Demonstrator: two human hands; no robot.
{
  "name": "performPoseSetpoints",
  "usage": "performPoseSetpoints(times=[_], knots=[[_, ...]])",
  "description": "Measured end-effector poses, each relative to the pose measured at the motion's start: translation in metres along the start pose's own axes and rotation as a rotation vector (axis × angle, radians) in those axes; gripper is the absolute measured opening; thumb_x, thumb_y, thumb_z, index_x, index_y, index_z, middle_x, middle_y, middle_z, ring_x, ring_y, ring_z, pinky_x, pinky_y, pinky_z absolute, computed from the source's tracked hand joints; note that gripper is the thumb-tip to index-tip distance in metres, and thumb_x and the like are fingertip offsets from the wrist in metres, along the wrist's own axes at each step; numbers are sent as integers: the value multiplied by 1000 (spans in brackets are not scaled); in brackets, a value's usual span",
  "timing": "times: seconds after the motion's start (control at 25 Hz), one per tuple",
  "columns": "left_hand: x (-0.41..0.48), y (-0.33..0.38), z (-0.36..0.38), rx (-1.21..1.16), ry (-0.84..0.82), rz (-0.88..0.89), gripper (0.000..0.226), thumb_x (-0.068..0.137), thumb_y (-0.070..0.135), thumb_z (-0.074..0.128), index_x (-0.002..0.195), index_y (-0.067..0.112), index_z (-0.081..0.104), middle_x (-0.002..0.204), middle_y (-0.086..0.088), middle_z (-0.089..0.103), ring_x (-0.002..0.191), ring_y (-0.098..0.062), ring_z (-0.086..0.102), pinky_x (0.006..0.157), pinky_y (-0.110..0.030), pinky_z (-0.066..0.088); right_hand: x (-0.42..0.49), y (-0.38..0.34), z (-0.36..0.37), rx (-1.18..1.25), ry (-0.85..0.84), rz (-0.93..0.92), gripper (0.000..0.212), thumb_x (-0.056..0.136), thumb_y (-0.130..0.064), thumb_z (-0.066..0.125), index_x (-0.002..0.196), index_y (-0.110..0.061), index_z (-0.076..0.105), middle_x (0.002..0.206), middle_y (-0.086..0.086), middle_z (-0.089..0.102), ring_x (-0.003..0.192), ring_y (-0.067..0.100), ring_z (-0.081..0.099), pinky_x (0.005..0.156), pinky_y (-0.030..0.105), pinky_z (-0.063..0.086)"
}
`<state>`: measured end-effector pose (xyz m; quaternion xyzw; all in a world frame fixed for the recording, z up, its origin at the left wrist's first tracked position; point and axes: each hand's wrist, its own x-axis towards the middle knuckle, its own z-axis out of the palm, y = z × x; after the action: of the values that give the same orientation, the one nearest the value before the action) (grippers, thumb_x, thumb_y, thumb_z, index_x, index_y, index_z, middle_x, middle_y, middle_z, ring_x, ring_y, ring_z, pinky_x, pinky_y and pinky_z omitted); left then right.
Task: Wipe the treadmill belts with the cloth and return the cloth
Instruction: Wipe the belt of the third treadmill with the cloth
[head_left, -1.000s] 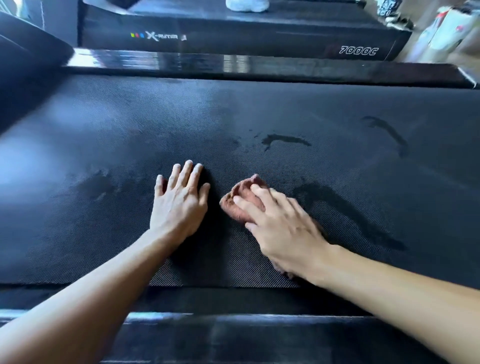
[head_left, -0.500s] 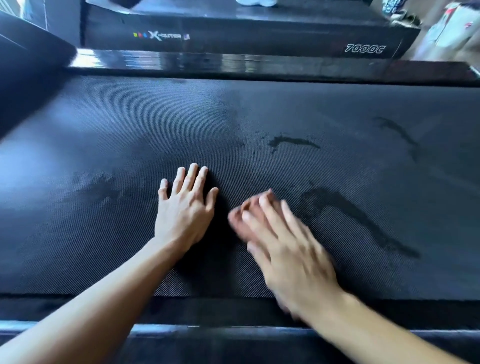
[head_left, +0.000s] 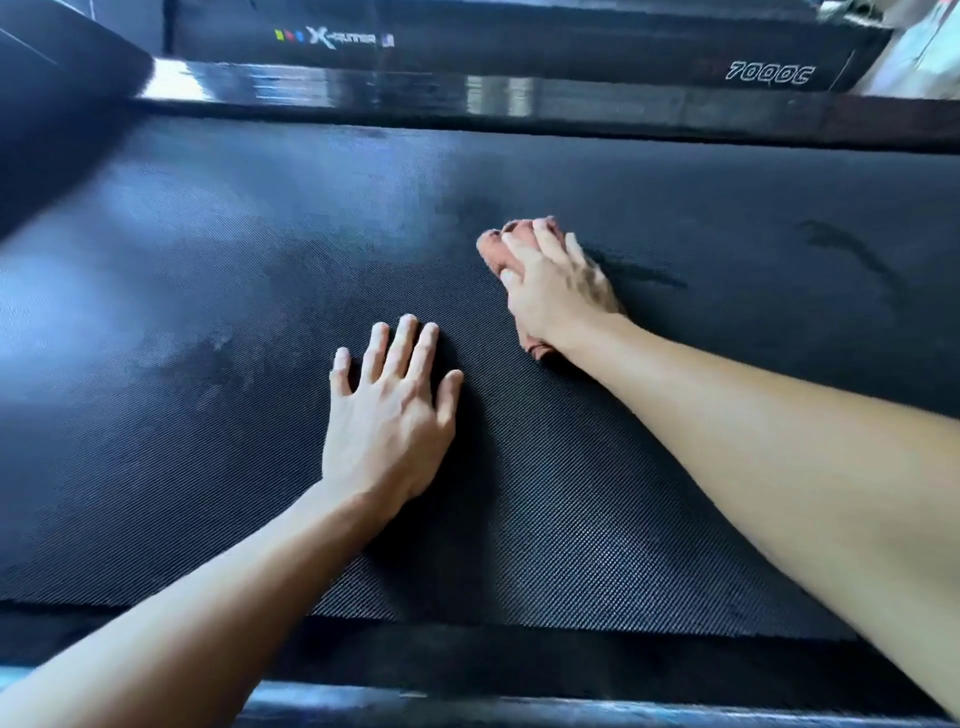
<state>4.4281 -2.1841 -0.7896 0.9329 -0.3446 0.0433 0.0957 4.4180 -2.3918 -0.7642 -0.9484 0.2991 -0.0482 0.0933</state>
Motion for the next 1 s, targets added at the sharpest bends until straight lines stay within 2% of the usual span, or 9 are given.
performPoseSetpoints(times=[0.16,0.36,0.48,0.84,1.0], knots=[[-2,0,-1,0,-7,-1,71,90,59,7,153,29,21,161,7,14,149,-16,8,119,-47,6,6,-9,-2,-5,47,4,50,99,-37,43,148,-33,34,161,1,19,143,30,22,114,43,24],[-1,1,-2,-9,-28,12,74,88,59,4,153,28,20,162,7,12,149,-17,7,119,-47,5,-116,-9,14,-37,207,-10,51,94,-39,48,144,-31,44,157,4,33,140,32,34,112,42,32],[0,1,-3,-19,-26,5,73,88,59,5,152,27,21,161,6,14,149,-17,9,119,-48,7,-146,-8,17,-30,239,12,50,91,-38,54,141,-30,50,152,4,41,137,34,39,109,43,37],[-1,3,-5,-39,-42,-1,75,87,61,2,153,30,18,162,8,11,149,-15,5,120,-46,3,-97,-16,17,-9,164,59,53,97,-39,48,148,-34,37,160,0,24,144,32,24,115,42,24],[-3,0,-3,-44,-7,-20,69,91,59,8,153,30,20,161,9,12,149,-14,6,120,-46,5,-28,-13,19,3,138,32,52,96,-38,48,147,-33,37,160,3,23,143,34,24,115,43,24]])
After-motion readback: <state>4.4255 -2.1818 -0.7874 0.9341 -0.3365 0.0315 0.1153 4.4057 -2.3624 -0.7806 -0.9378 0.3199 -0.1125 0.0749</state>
